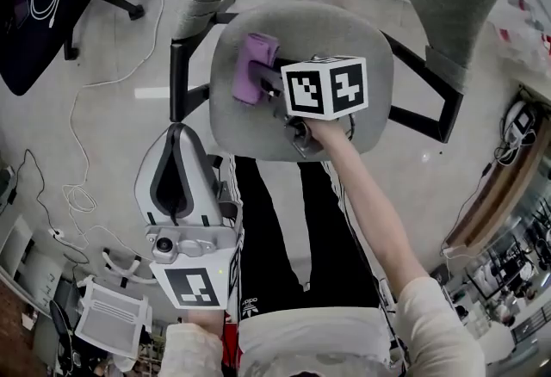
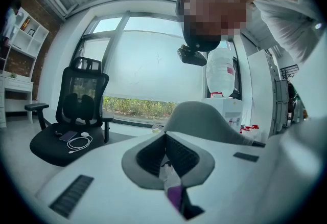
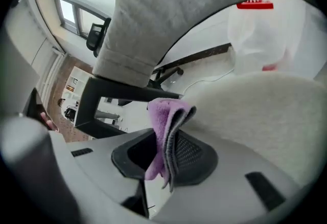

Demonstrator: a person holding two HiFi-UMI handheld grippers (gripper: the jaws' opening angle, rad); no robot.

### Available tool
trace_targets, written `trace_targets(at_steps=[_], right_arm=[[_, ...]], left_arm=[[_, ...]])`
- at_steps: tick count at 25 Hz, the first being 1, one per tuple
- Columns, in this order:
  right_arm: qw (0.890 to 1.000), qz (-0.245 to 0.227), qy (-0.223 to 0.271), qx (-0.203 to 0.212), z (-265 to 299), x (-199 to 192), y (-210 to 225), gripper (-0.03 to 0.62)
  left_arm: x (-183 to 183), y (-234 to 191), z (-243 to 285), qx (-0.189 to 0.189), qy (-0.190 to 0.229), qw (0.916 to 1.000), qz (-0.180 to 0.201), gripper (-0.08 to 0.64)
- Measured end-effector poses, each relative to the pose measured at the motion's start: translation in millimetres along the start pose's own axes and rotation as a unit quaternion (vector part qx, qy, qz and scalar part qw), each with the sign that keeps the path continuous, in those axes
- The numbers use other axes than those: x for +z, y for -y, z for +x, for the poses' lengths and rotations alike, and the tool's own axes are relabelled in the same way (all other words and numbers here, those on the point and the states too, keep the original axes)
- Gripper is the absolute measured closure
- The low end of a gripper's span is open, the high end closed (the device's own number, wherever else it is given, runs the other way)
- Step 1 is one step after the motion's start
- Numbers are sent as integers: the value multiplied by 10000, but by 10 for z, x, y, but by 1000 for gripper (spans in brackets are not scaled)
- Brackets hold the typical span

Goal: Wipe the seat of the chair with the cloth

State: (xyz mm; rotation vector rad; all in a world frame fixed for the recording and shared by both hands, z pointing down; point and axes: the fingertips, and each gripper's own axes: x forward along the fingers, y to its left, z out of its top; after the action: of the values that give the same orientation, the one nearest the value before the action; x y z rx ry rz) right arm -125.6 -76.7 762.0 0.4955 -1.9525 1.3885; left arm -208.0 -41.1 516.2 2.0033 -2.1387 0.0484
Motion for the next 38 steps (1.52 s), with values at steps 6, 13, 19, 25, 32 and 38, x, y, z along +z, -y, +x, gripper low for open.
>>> trace_targets(at_steps=[6, 13, 19, 25, 32, 38], right_arm=[[9986, 66, -487, 208, 621, -315, -361, 500], [9976, -47, -689, -50, 741, -380, -259, 500], [9972, -198, -659, -285, 519, -424, -65, 500], [9956, -290, -581, -669, 118, -475, 352, 500], [9926, -68, -437, -1127, -384, -553, 899, 500], [9823, -208, -397, -1819, -947, -605, 1439, 500]], left_arm=[[-45, -141, -68, 78, -60, 9999, -36, 548], [-66, -218, -58, 90, -59, 9999, -56, 548], [-47, -79, 42, -120, -84, 9999, -46, 548], [-47, 125, 147, -316, -93, 9995, 23, 548], [-48, 421, 235, -596, -129, 9981, 43, 548], [-39, 611, 301, -724, -122, 9973, 103, 548]])
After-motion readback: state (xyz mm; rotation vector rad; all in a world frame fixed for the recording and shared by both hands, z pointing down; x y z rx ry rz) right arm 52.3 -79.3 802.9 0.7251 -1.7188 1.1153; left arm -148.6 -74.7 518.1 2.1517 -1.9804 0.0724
